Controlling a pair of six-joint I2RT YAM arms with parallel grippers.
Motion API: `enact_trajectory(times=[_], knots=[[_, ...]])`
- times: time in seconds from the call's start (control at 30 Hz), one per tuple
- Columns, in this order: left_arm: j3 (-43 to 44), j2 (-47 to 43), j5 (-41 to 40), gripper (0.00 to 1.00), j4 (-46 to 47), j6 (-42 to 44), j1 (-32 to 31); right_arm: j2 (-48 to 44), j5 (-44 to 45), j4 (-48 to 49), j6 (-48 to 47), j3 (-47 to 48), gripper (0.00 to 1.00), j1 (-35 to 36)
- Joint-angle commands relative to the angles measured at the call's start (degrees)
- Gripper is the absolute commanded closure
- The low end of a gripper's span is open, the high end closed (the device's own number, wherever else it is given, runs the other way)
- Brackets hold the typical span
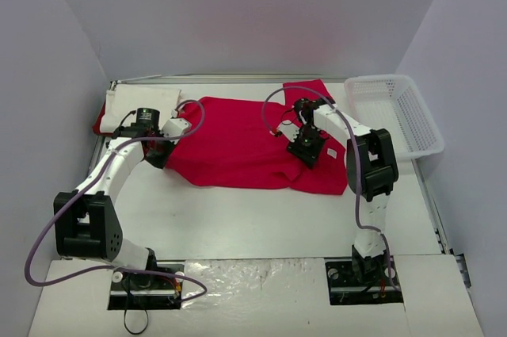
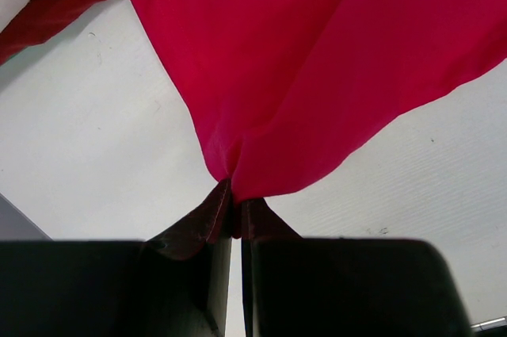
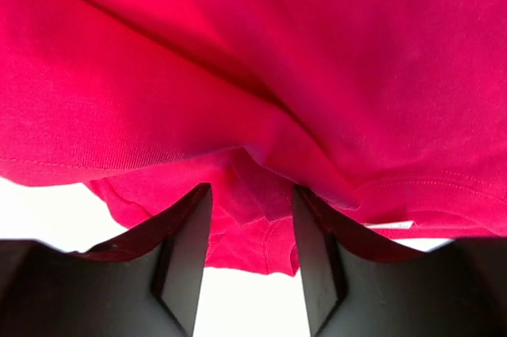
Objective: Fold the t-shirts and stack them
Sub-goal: Fold the flattened tshirt in 1/3 of the way
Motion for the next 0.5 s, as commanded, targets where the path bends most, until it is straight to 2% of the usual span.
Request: enact_trajectory(times=[0.0,0.27,0.47], knots=[[-0.27,-0.62,0.45,0.98,-0.55,0.5,0.38,1.09,0.89,-2.46,-0.54,1.85,0.58,0.05],[-0.53,-0.54,0.71,0.98,-0.46,0.5,0.38,0.13,0.36,-2.46,-0.98,-1.05,0.51,0.4],[-0.44,-0.27,0.89,0.98,-0.55,0.59,0.38,1.36,2.55,-1.14,-0.46,-0.87,0.49,0.4]])
